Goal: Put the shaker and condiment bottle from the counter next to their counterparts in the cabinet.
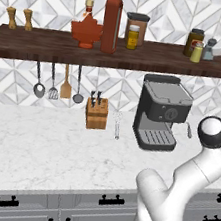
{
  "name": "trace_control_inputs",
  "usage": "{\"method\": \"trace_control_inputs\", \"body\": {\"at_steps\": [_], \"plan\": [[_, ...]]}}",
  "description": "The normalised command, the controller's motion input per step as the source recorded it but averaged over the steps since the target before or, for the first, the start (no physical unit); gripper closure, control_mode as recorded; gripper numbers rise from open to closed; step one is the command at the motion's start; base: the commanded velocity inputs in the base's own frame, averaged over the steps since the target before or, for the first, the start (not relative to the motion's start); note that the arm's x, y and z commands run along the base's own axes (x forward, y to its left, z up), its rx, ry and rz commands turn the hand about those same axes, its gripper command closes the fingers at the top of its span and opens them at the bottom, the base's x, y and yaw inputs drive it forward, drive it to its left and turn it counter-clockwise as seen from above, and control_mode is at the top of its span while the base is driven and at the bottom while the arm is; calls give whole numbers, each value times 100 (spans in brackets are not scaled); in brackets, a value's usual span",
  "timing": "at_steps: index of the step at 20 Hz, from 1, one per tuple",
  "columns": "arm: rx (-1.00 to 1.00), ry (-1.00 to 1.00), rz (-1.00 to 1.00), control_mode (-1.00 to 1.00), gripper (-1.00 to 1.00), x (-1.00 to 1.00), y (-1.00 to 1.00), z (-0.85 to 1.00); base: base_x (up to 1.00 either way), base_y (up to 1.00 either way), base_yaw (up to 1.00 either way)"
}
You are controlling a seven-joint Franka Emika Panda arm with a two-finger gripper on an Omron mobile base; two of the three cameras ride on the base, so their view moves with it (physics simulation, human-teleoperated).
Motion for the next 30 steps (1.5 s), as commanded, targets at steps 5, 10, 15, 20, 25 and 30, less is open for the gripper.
{"method": "trace_control_inputs", "body": {"at_steps": [5, 10, 15, 20, 25, 30], "plan": [[0, 1, 0, -100, 100, 18, -27, 0, 0, 0, 0], [1, 2, 1, -100, 100, 11, -30, 0, 0, 0, 0], [2, 0, 3, -100, 100, 3, -16, 0, 0, 0, 0], [1, 1, 2, -100, -100, 5, -5, 0, 0, 0, 0], [0, 2, 0, -100, -100, 2, -9, 0, 0, 0, 0], [0, 5, 0, -100, -100, 0, -27, 13, 0, 0, 0]]}}
